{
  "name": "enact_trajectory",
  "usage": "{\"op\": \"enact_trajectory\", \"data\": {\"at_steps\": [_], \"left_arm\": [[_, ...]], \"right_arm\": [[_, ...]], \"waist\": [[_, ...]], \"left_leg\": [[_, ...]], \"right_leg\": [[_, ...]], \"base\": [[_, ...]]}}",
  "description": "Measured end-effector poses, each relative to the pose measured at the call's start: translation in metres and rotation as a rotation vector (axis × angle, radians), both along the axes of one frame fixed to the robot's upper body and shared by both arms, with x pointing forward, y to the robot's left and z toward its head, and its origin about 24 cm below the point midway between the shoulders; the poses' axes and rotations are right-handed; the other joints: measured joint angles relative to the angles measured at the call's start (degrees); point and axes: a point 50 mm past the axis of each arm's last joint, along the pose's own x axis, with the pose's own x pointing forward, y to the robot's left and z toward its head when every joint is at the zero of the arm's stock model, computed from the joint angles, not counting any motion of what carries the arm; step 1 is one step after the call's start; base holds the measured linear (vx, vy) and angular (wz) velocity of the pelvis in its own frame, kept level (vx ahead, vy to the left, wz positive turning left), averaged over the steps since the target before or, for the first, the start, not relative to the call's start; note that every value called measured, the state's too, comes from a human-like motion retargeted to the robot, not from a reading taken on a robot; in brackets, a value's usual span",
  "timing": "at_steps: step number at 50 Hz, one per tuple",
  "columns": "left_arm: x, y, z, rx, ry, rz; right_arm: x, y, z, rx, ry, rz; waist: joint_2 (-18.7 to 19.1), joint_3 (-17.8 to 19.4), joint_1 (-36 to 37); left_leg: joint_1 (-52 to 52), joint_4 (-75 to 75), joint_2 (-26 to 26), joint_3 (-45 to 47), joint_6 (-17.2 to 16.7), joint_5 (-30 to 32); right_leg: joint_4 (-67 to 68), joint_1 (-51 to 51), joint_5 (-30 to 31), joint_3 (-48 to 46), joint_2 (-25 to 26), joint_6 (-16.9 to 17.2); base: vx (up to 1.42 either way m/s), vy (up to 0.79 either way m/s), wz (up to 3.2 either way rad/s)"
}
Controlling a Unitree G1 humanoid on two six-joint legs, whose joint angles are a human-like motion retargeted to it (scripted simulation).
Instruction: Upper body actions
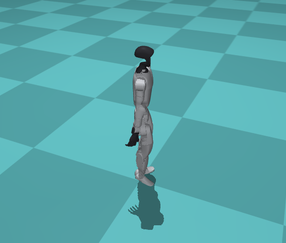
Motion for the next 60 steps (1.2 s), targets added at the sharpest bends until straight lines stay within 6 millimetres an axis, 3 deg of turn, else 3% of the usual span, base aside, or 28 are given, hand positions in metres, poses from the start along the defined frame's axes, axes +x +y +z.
{"op": "enact_trajectory", "data": {"at_steps": [5,10,15,20,25,27,30,32,33,35,37,38,40,45,48,50,52,55,60], "left_arm": [[-0.047,0.015,0.009,-0.011,0.239,0.195],[-0.061,0.019,0.012,-0.027,0.283,0.266],[-0.030,0.011,0.005,-0.081,0.231,0.121],[0.013,-0.003,-0.002,-0.152,0.112,-0.101],[0.051,-0.020,-0.003,-0.205,-0.017,-0.288],[0.060,-0.024,-0.002,-0.205,-0.046,-0.336],[0.062,-0.028,-0.003,-0.201,-0.062,-0.360],[0.059,-0.029,-0.003,-0.207,-0.052,-0.339],[0.058,-0.028,-0.003,-0.209,-0.044,-0.318],[0.056,-0.023,-0.003,-0.209,-0.021,-0.277],[0.051,-0.018,-0.003,-0.199,0.016,-0.241],[0.049,-0.013,-0.002,-0.189,0.030,-0.215],[0.045,-0.005,-0.001,-0.165,0.042,-0.152],[0.044,0.005,0.000,-0.144,0.000,0.071],[0.042,0.006,0.001,-0.138,0.005,0.144],[0.040,0.007,0.001,-0.121,0.016,0.138],[0.033,0.008,0.001,-0.103,0.030,0.104],[0.016,0.010,0.001,-0.080,0.067,0.032],[-0.020,0.013,0.004,-0.001,0.187,-0.038]], "right_arm": [[0.010,-0.001,0.000,-0.013,-0.024,-0.037],[0.028,-0.001,-0.001,0.002,-0.095,-0.075],[0.037,-0.001,-0.001,-0.022,-0.162,-0.154],[0.024,0.001,-0.002,0.003,-0.133,-0.233],[0.013,0.003,-0.002,0.011,-0.092,-0.201],[0.010,0.004,-0.002,0.011,-0.084,-0.191],[0.008,0.006,-0.002,0.021,-0.076,-0.178],[0.010,0.005,-0.002,0.023,-0.079,-0.166],[0.012,0.005,-0.002,0.023,-0.086,-0.157],[0.018,0.004,-0.002,0.019,-0.107,-0.150],[0.020,0.002,-0.002,0.010,-0.117,-0.162],[0.023,0.002,-0.002,0.010,-0.121,-0.164],[0.029,0.002,-0.002,0.012,-0.130,-0.166],[0.056,-0.017,0.002,-0.022,-0.201,-0.140],[0.061,-0.032,0.005,-0.071,-0.216,-0.150],[0.060,-0.040,0.007,-0.101,-0.214,-0.179],[0.058,-0.045,0.009,-0.118,-0.205,-0.206],[0.051,-0.049,0.010,-0.131,-0.186,-0.241],[0.034,-0.043,0.007,-0.128,-0.164,-0.299]], "waist": [[0.0,-0.1,2.5],[1.6,-0.7,3.6],[3.8,-0.4,3.8],[3.1,-0.5,1.8],[2.9,-0.3,0.0],[2.5,0.1,0.1],[1.7,0.8,-0.4],[1.0,1.1,-2.6],[0.8,1.1,-3.6],[1.2,1.1,-2.5],[0.1,0.8,-0.3],[-0.7,0.6,2.6],[-1.8,0.6,7.0],[-0.8,1.7,4.6],[-0.2,2.6,3.8],[-0.3,2.7,4.2],[-0.6,2.3,4.5],[-1.3,0.9,3.7],[-1.1,-1.5,1.6]], "left_leg": [[2.5,-4.6,-2.8,-6.0,3.1,0.2],[4.7,-7.5,-3.2,-9.0,5.1,-0.9],[5.1,-7.6,-2.6,-15.5,5.6,-0.8],[5.7,-7.6,-4.4,-24.0,4.9,1.4],[5.2,-6.5,-5.3,-33.3,2.8,3.2],[5.4,-6.2,-5.8,-36.7,1.9,4.0],[5.9,-5.7,-7.6,-43.6,0.6,5.7],[6.0,-5.1,-10.0,-50.2,-0.7,6.9],[5.9,-4.9,-10.8,-53.2,-1.8,7.3],[5.1,-4.6,-10.7,-56.8,-4.0,7.5],[4.2,-3.7,-12.6,-59.8,-6.1,7.4],[3.2,-3.2,-13.1,-59.2,-6.7,7.3],[1.1,-2.0,-13.9,-59.3,-8.0,7.6],[-1.2,-0.6,-16.6,-68.4,-9.6,8.2],[-4.4,0.4,-13.6,-52.9,-8.2,4.6],[-5.7,1.2,-9.7,-37.1,-4.0,1.6],[-5.5,2.9,-7.5,-27.3,-1.8,0.6],[-4.5,6.2,-7.5,-23.6,-1.0,-1.0],[0.9,4.3,-0.7,-9.0,1.9,-1.2]], "right_leg": [[3.7,2.0,-1.8,-1.3,-0.5,1.9],[14.7,0.9,1.9,-4.5,-3.4,2.9],[32.1,-4.7,4.5,-0.6,-6.4,-2.7],[34.0,-11.9,5.0,20.2,-0.2,4.0],[28.8,-13.8,2.3,32.2,1.5,2.7],[26.0,-14.1,2.5,41.9,4.4,2.5],[20.0,-12.4,6.1,61.3,10.5,6.3],[13.9,-10.9,11.7,66.7,10.3,8.7],[11.5,-10.5,13.3,65.6,9.1,8.9],[11.9,-10.8,9.7,59.8,8.2,7.6],[8.1,-10.1,9.6,43.3,1.8,6.9],[6.5,-9.4,9.7,40.5,1.1,6.2],[4.8,-8.9,10.0,45.7,2.4,5.2],[2.2,-8.8,9.6,34.5,0.3,2.9],[0.9,-7.6,9.3,28.4,-0.2,1.0],[0.5,-7.1,8.8,24.0,-1.0,0.3],[0.7,-7.2,8.1,22.7,-1.5,-0.3],[1.1,-7.1,6.8,18.8,-2.9,-0.9],[0.7,-4.3,4.0,6.2,-3.9,-0.4]], "base": [[0.22,0.13,0.21],[0.19,0.13,0.62],[0.14,0.16,1.54],[0.13,0.04,2.41],[0.13,-0.02,2.51],[0.11,-0.08,2.31],[0.11,-0.10,2.52],[0.08,-0.09,3.01],[0.05,-0.10,2.64],[0.01,-0.11,1.90],[-0.01,-0.13,1.21],[-0.07,-0.17,0.40],[-0.13,-0.18,0.61],[-0.19,-0.09,2.51],[-0.17,0.03,2.48],[-0.18,0.08,2.11],[-0.11,0.03,1.95],[-0.02,0.08,2.00],[0.04,0.14,2.14]]}}
